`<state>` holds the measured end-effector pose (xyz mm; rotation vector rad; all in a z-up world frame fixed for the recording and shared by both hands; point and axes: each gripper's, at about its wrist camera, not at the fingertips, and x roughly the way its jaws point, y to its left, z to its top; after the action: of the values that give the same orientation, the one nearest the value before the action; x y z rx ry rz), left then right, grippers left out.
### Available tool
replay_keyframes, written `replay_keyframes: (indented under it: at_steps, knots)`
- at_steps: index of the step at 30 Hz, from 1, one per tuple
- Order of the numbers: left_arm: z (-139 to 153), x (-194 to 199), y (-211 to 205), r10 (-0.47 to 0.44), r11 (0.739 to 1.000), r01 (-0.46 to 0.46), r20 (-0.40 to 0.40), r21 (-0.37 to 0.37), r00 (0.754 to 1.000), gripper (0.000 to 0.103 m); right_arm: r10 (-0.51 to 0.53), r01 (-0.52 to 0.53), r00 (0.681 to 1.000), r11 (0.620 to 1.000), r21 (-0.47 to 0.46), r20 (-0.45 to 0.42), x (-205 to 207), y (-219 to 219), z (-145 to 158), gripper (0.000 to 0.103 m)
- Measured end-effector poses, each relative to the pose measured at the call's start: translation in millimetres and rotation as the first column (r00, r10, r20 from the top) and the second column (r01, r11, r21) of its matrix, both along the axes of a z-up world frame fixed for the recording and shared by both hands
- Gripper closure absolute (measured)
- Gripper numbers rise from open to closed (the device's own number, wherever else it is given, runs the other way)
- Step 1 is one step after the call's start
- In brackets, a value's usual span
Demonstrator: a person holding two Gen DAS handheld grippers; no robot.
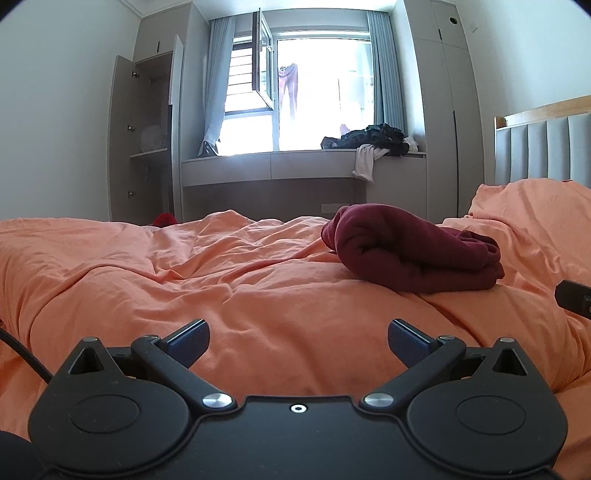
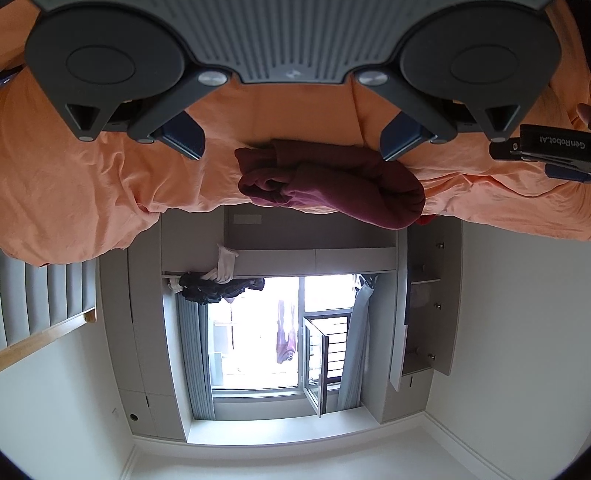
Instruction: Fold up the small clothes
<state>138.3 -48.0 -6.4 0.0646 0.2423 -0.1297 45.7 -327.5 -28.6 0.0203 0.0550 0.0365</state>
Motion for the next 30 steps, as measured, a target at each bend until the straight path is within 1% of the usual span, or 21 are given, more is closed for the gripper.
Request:
replay_keyframes:
  at_steps: [30]
  knots:
    - [-1.1,0.5,0.6,0.001,1.0,-0.001,0.002,0.001,1.0,0.0,-0.002,0.003,1.0,1.0,0.0,-0.008,1.2,-0.4,-2.8,0.0]
